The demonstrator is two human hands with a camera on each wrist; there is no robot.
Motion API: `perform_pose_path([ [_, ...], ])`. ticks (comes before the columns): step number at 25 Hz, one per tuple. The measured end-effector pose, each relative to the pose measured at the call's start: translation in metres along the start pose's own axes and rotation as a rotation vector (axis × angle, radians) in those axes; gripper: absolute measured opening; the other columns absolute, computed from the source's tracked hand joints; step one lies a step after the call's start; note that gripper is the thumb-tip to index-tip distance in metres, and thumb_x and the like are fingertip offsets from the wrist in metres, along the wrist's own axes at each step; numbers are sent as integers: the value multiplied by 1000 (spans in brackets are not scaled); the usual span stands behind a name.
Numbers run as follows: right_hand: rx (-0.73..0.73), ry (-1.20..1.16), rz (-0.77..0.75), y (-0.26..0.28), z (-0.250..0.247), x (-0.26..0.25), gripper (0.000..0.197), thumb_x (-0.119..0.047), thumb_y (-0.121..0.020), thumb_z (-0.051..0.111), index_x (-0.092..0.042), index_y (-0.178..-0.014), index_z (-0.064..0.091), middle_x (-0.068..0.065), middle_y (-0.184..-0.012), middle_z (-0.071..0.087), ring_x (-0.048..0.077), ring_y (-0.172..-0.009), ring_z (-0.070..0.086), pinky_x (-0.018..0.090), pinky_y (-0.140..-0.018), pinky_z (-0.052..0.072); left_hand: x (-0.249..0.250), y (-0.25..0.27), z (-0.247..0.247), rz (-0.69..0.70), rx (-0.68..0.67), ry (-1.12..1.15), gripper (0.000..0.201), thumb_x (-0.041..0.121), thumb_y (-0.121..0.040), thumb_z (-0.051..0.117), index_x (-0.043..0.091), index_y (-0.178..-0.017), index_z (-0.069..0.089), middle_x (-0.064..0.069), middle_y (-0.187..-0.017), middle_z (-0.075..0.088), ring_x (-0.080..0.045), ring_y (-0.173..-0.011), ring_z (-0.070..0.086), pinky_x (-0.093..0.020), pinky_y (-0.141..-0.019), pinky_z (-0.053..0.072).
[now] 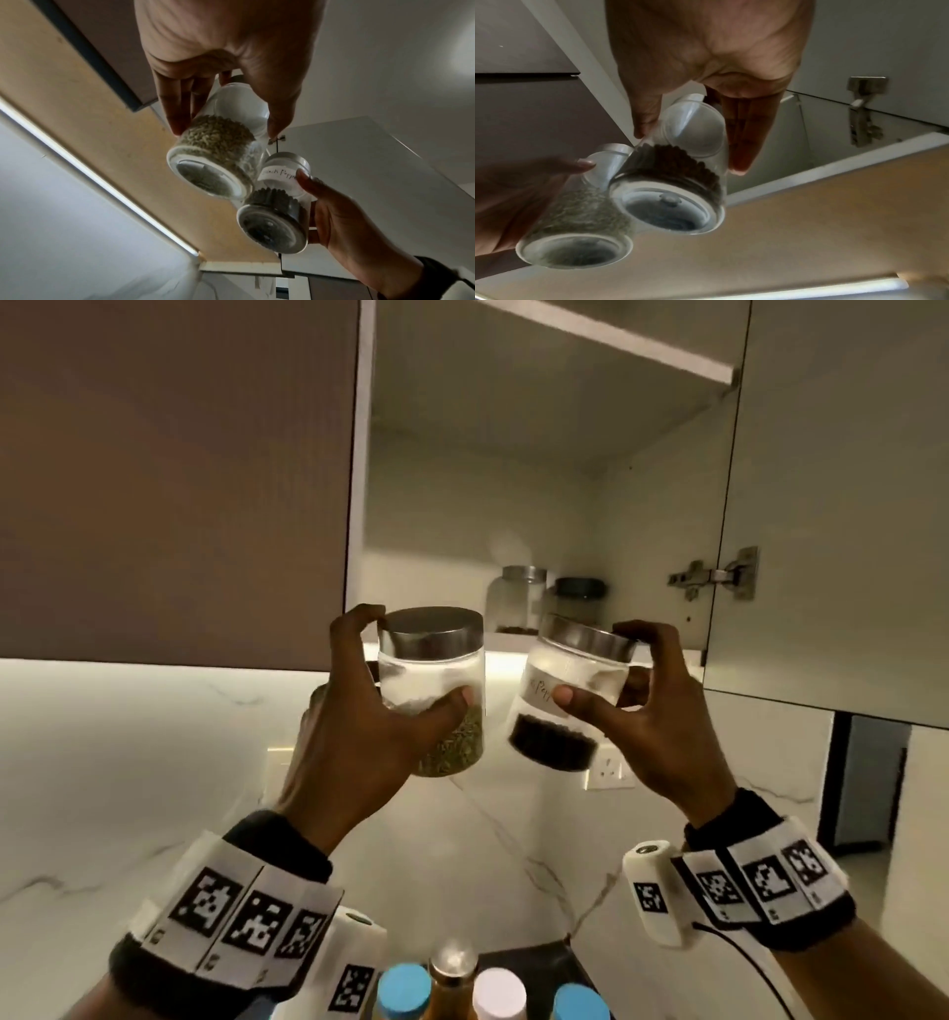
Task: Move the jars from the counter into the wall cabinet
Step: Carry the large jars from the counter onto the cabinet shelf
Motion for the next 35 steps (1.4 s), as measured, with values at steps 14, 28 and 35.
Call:
perform_pose_path([
  [14,-160,491,-295,-185,23,-31,90,-76,-60,59,-14,-121,36,9,-115,64,21,-75,61,33,-69,53,56,-123,4,90,-2,-251,99,48,-66,77,35,-141,15,0,-120,53,-16,-96,55,-30,-75,45],
  [28,-572,573,-178,-287,100,24,74,-61,-63,76,-19,-108,35,-3,-83,53,13,-64,54,28,-50,45,36,-181,49,-18,20,-450,94,43,-70,76,30,-142,17,-1,-120,51,-15,-93,49,-27,-72,42],
  [35,-562,510,-147,-305,132,67,85,-61,-63,75,-14,-123,38,3,-100,56,16,-73,55,30,-56,45,42,-228,74,-25,29,-651,86,41,-68,78,23,-134,27,-5,-126,52,-23,-97,56,-41,-86,51],
])
Point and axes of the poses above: each hand's wrist, its own y-axis away from the middle knuckle, its own z-axis out of the palm, x = y × z, the point moved 5 cm from there along -y, towards the middle knuckle
